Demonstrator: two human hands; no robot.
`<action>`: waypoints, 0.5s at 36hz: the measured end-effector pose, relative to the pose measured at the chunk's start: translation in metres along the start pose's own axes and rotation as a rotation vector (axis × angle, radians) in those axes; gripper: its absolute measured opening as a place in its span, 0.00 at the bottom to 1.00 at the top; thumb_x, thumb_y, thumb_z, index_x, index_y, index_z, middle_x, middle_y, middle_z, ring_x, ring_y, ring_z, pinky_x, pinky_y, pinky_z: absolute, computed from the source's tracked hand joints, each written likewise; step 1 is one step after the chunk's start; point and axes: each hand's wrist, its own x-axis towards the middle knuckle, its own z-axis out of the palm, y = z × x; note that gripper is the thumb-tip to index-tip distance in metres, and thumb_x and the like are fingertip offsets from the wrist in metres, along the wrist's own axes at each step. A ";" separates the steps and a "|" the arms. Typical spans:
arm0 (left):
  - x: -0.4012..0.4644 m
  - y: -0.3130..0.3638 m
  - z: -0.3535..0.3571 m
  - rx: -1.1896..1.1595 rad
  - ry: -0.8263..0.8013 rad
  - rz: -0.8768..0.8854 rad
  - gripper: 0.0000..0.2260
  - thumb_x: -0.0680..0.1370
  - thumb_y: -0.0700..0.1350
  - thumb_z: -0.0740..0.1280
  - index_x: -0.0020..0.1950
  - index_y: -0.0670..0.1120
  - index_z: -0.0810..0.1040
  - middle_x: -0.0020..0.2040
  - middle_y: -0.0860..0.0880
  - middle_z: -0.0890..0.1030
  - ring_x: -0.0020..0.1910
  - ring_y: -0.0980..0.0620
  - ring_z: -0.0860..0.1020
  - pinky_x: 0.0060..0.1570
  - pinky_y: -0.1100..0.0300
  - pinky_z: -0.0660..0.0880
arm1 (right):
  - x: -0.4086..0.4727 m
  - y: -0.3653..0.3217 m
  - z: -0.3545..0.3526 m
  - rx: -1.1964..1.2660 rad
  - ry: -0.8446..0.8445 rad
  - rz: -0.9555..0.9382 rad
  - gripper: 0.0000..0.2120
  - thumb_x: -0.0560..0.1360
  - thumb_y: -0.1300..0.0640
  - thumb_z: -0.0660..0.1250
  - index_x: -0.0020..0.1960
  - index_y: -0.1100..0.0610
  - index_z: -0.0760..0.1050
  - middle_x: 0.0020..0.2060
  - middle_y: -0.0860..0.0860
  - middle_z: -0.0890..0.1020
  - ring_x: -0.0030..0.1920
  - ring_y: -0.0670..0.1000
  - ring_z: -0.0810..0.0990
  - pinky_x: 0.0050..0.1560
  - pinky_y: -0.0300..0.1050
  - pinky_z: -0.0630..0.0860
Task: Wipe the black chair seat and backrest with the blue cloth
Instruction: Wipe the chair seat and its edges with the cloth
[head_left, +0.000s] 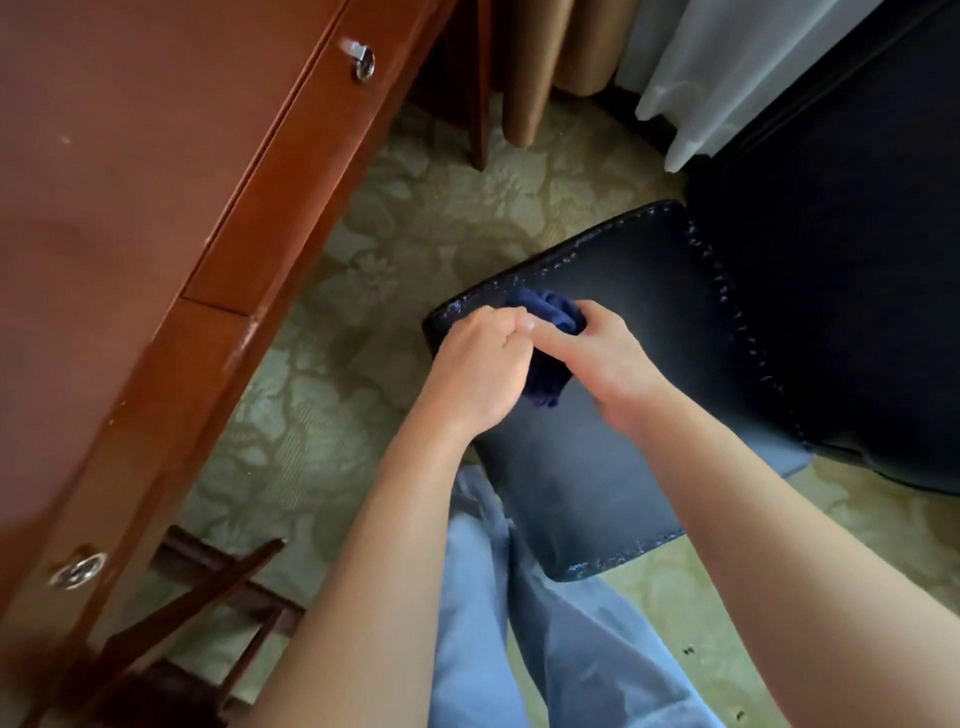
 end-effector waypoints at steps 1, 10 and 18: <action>0.006 -0.007 -0.002 -0.053 -0.003 -0.001 0.14 0.77 0.42 0.56 0.49 0.41 0.82 0.48 0.45 0.83 0.53 0.45 0.78 0.58 0.46 0.73 | 0.005 0.004 0.002 0.018 0.025 0.008 0.24 0.65 0.45 0.82 0.52 0.57 0.78 0.42 0.54 0.86 0.40 0.54 0.85 0.41 0.50 0.81; 0.065 -0.091 -0.016 -0.248 0.102 -0.254 0.21 0.70 0.45 0.69 0.62 0.55 0.79 0.53 0.52 0.82 0.51 0.54 0.81 0.58 0.54 0.78 | 0.059 0.011 0.033 0.042 -0.010 0.025 0.13 0.69 0.64 0.77 0.53 0.57 0.83 0.44 0.57 0.86 0.43 0.51 0.84 0.49 0.52 0.82; 0.099 -0.152 -0.011 -0.783 -0.211 -0.312 0.23 0.74 0.42 0.72 0.70 0.45 0.76 0.62 0.45 0.84 0.63 0.47 0.81 0.63 0.50 0.77 | 0.108 0.025 0.042 0.124 -0.186 0.045 0.24 0.67 0.62 0.76 0.62 0.58 0.80 0.54 0.61 0.85 0.56 0.60 0.84 0.59 0.56 0.80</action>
